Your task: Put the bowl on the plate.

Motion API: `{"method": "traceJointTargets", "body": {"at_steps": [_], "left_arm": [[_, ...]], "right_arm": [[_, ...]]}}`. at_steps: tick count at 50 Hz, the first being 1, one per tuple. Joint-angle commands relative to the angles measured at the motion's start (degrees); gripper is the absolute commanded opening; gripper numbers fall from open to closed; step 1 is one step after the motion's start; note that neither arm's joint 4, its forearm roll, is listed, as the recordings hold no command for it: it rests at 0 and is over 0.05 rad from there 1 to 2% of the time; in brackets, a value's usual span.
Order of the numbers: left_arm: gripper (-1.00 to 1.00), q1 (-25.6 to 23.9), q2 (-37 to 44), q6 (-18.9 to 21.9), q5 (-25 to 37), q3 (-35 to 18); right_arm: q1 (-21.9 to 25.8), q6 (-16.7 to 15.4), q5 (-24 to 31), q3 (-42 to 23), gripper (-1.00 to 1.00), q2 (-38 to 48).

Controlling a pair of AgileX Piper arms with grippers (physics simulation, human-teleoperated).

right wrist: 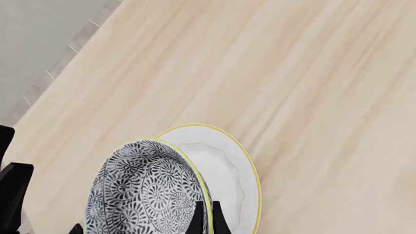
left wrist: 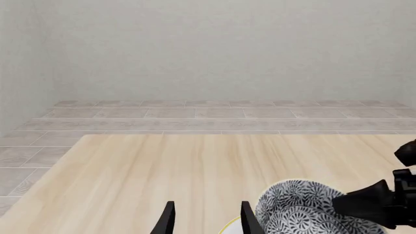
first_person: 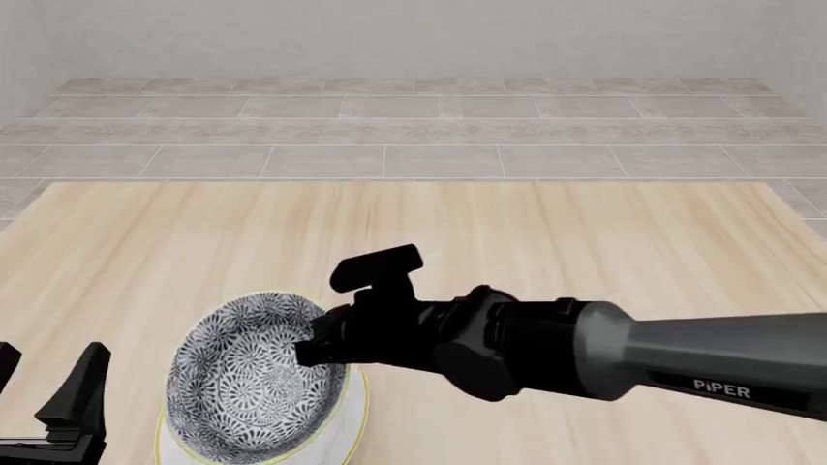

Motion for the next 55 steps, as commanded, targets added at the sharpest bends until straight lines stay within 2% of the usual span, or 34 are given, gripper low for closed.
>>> {"method": "traceJointTargets", "body": {"at_steps": [1,20,55], "left_arm": [[1.00,0.00,0.00,0.00,0.00,0.00],[1.00,0.00,0.00,0.00,0.00,0.00],[1.00,0.00,0.00,0.00,0.00,0.00]], "right_arm": [[-0.28,0.18,-0.63,-0.65,-1.00,1.12],[0.34,1.12,-1.15,-1.09,-1.00,2.68],[0.45,1.05,-1.63,-2.04,-1.00,4.91]]}}
